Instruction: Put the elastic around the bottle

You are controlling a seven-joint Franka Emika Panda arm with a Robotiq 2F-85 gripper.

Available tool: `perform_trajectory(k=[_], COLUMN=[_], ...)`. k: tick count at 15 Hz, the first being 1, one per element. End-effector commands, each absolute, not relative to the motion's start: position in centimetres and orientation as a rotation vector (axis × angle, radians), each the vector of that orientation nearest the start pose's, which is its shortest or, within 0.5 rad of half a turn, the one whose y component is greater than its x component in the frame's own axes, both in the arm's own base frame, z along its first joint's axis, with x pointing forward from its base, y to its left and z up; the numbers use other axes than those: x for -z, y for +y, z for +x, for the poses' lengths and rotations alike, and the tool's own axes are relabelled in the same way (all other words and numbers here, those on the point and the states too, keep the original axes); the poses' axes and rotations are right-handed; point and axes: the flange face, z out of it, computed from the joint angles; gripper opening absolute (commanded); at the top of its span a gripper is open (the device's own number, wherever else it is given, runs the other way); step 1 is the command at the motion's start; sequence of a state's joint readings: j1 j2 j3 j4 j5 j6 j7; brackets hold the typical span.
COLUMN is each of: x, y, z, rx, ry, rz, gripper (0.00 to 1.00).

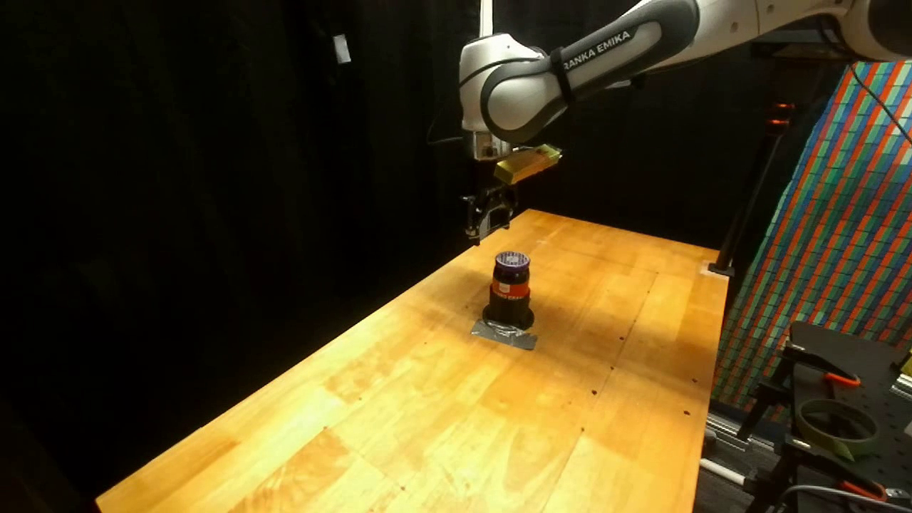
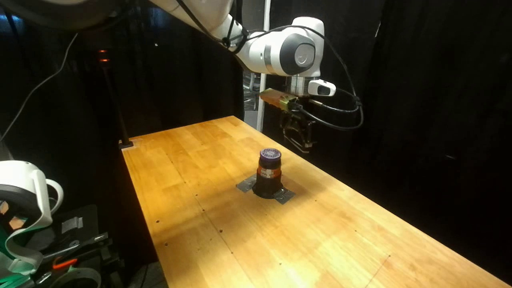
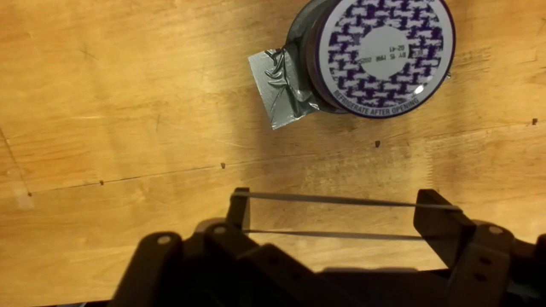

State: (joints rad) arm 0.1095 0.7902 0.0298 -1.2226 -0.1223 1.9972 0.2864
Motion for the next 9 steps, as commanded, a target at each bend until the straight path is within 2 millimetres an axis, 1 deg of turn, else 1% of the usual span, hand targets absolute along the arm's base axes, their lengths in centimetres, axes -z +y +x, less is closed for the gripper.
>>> perform_trajectory(k=[1,5,9], x=[-28.4,-26.7,-26.2], y=[8.5,7.8,7.9], z=[76.2,75.8,74.7], rx=[-0.118,-0.249,-0.344], ry=[0.158,0.177,0.179], rz=[-3.194,-3.186,-3.153], gripper=[1.00,1.00,1.00])
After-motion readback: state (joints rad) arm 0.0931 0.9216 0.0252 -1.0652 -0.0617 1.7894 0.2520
